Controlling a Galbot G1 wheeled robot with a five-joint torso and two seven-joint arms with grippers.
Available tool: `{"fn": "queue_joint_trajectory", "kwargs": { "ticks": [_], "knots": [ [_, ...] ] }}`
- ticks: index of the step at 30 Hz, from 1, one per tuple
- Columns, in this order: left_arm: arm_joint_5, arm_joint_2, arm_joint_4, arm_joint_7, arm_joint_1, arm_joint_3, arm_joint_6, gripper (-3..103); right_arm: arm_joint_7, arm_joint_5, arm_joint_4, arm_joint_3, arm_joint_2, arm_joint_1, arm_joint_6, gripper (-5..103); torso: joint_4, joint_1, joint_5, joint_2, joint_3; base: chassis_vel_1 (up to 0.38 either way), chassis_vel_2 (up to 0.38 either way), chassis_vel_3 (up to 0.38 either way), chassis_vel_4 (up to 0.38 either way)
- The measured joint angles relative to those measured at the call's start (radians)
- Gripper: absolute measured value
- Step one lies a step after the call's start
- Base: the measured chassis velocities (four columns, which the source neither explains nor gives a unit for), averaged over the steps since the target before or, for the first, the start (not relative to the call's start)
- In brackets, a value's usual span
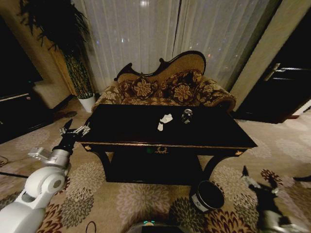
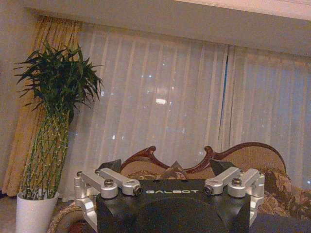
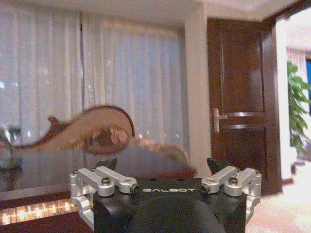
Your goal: Move to the front of the table and place the trash on the table into the trash bin.
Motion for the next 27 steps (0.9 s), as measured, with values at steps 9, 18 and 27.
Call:
{"fn": "queue_joint_trajectory", "kwargs": {
  "ticks": [9, 18, 27],
  "knots": [
    [0.001, 0.0, -0.001, 0.0, 0.0, 0.001, 0.002, 100, 0.039, -0.02, 0.114, -0.072, -0.082, 0.101, -0.124, 100, 0.0003, 0.0, 0.0002, 0.0, 0.0, 0.0, 0.0, 0.0, 0.0],
    [0.002, 0.001, -0.002, 0.001, 0.0, 0.002, 0.003, 100, 0.072, 0.004, 0.139, -0.204, -0.331, 0.215, -0.247, 100, 0.0003, 0.0, 0.0001, 0.0, 0.0, 0.0, 0.0, 0.0, 0.0],
    [0.002, 0.001, -0.002, 0.001, -0.001, 0.002, 0.003, 100, 0.083, 0.042, 0.043, -0.392, -0.487, 0.4, -0.3, 100, 0.0005, 0.0, 0.0003, 0.0, 0.0, 0.0, 0.0, 0.0, 0.0]
  ]
}}
